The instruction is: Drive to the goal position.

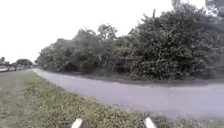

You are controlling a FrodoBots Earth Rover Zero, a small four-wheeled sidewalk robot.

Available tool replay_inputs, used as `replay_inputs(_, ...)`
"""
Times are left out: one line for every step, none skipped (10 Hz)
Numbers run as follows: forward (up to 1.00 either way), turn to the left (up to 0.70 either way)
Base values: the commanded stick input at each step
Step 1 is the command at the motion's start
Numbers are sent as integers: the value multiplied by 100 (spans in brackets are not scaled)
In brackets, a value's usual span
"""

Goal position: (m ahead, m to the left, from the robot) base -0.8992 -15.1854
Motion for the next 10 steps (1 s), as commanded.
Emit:
replay_inputs(85,-34)
replay_inputs(85,-34)
replay_inputs(85,-34)
replay_inputs(85,-34)
replay_inputs(85,-34)
replay_inputs(85,-34)
replay_inputs(85,-34)
replay_inputs(85,-34)
replay_inputs(85,-34)
replay_inputs(85,-34)
